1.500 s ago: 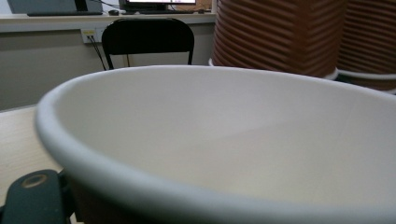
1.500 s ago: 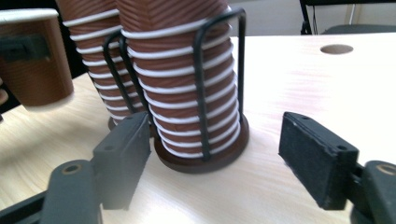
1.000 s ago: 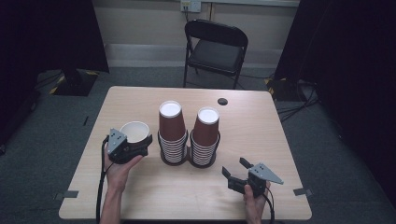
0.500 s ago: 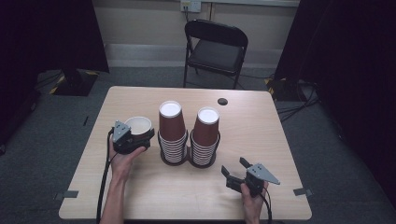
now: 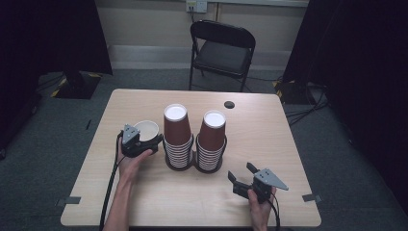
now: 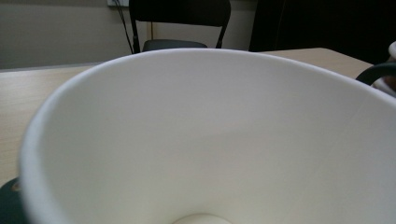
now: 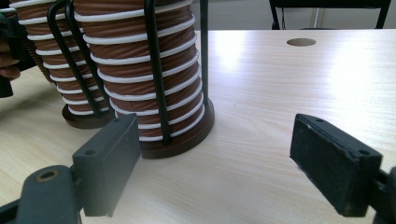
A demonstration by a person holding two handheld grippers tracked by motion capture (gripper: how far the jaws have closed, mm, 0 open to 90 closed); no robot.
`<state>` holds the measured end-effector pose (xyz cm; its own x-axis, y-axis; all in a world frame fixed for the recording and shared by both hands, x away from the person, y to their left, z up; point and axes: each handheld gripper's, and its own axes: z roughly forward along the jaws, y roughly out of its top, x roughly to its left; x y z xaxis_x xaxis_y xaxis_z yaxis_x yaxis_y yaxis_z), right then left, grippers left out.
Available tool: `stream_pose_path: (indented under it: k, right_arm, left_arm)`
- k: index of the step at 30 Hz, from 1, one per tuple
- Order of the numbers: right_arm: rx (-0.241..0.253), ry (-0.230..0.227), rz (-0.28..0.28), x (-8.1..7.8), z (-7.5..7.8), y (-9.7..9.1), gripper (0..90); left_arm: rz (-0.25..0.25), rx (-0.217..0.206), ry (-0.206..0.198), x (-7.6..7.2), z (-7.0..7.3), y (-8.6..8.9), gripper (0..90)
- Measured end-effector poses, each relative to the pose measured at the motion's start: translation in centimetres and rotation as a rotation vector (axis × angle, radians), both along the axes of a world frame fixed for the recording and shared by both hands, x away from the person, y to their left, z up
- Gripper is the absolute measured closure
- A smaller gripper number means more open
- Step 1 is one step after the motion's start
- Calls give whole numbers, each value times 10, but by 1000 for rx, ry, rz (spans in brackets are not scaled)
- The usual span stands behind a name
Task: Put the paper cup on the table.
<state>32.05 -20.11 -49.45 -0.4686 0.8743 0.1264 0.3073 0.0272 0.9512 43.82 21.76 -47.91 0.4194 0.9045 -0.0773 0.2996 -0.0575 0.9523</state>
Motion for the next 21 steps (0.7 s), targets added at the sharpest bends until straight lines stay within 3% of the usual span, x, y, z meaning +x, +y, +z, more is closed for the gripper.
stream_pose_path:
  k: [6,10,17,19,21]
  right_arm:
    - [2,2,3,0,0,0,155]
    - [1,3,4,0,0,0,155]
    - [3,5,6,0,0,0,155]
    - [3,6,7,0,0,0,155]
    - [1,4,7,0,0,0,155]
  left_arm:
    - [4,11,36,1,-5,-1,86]
    - [3,61,42,0,-7,-3,95]
    - [19,62,90,1,-17,-2,126]
    - [26,61,76,-2,-16,1,129]
    - [27,79,89,-2,-16,2,132]
